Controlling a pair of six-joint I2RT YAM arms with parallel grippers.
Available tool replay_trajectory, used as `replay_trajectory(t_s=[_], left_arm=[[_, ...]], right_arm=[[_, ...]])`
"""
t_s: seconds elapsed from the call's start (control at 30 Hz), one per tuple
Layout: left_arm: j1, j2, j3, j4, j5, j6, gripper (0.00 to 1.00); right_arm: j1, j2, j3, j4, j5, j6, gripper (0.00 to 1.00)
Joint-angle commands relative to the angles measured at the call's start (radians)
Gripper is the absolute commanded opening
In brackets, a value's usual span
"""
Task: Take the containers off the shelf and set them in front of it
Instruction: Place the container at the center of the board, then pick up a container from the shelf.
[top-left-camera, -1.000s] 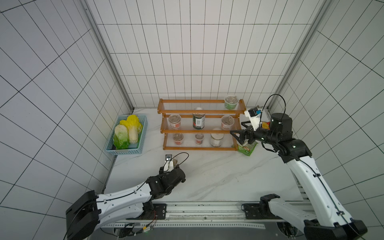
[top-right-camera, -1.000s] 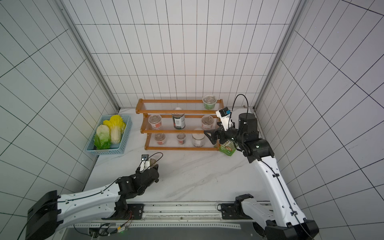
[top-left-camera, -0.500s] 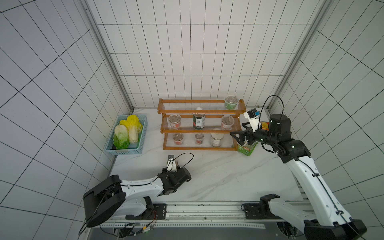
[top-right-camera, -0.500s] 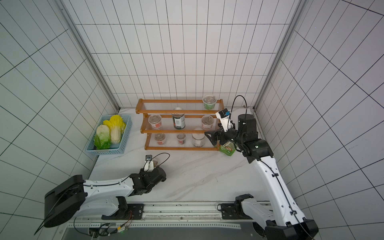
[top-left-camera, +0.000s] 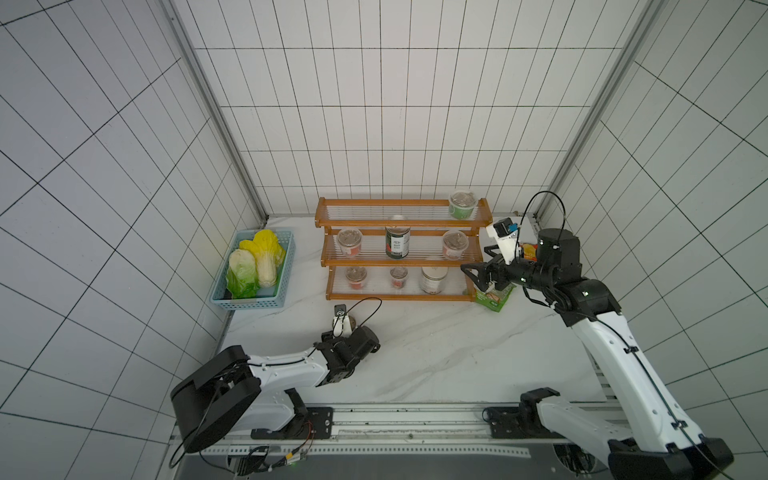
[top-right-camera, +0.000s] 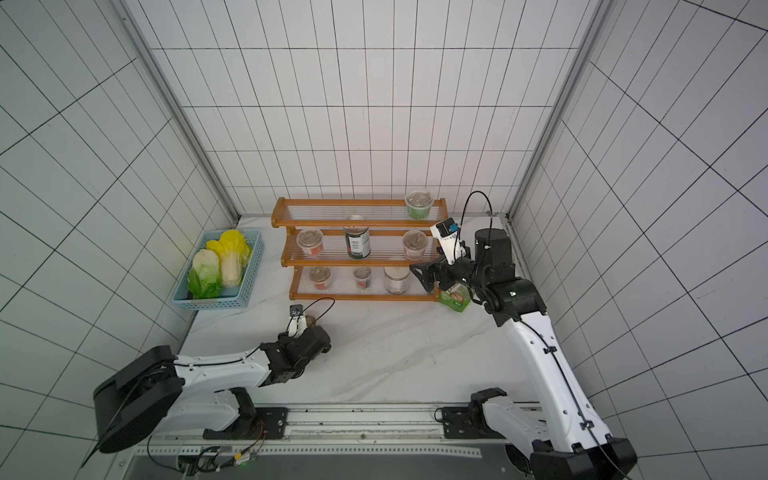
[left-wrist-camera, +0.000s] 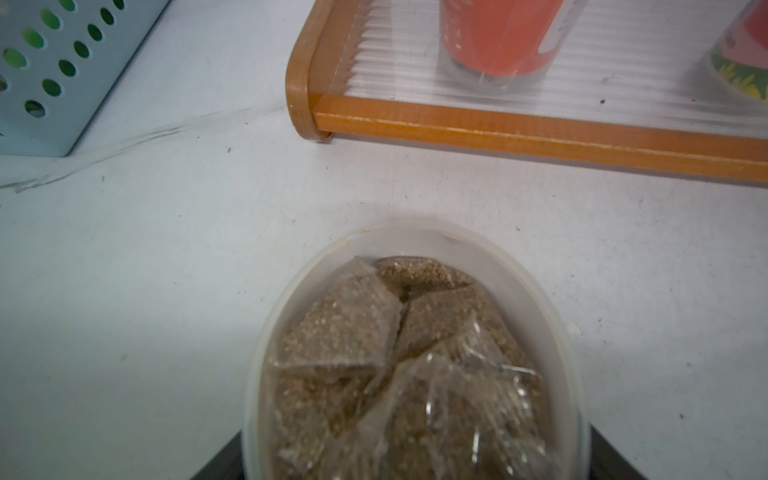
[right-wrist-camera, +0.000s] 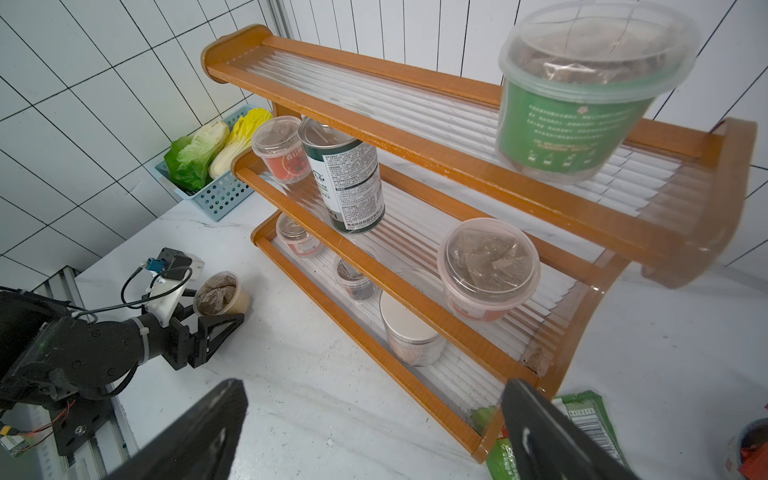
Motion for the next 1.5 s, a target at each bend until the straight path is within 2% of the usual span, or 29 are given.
replay_trajectory(t_s=[0.0,0.53,0.67,0.87,1.03,1.2,1.47], left_arm=[[0.003,-0.040,0.043,-0.005,0.014,0.019,0.98],[-0.010,-0.365,0.219,-0.369,0.043,0.055,0.98],[-0.005,-0.451,0.256,-0.338,0.056,0.169,0.98],[0.111,-0.436,0.387,-0.370,0.230,0.329,0.98],[0.170,-0.434,0.459,-0.371,0.319,0.421,0.99],[0.237,-0.447,0.489,-0.371,0.446,0.455,0.99],[0.315,-0.473,0.470,-0.373,0.541,0.466,0.99]], right_arm=[[0.007,-0.010,0.000,-0.017,0.027,-0.017,0.99],[-0.018,0.001,0.032,0.043,-0.005,0.090,0.99],[-0.017,0.026,0.059,0.088,0.021,0.134,0.99],[0.007,0.151,0.199,0.105,0.139,0.145,0.99],[0.012,0.260,0.278,0.162,0.222,0.148,0.99],[0.013,0.366,0.334,0.189,0.220,0.126,0.99],[0.017,0.465,0.376,0.246,0.260,0.103,0.99]])
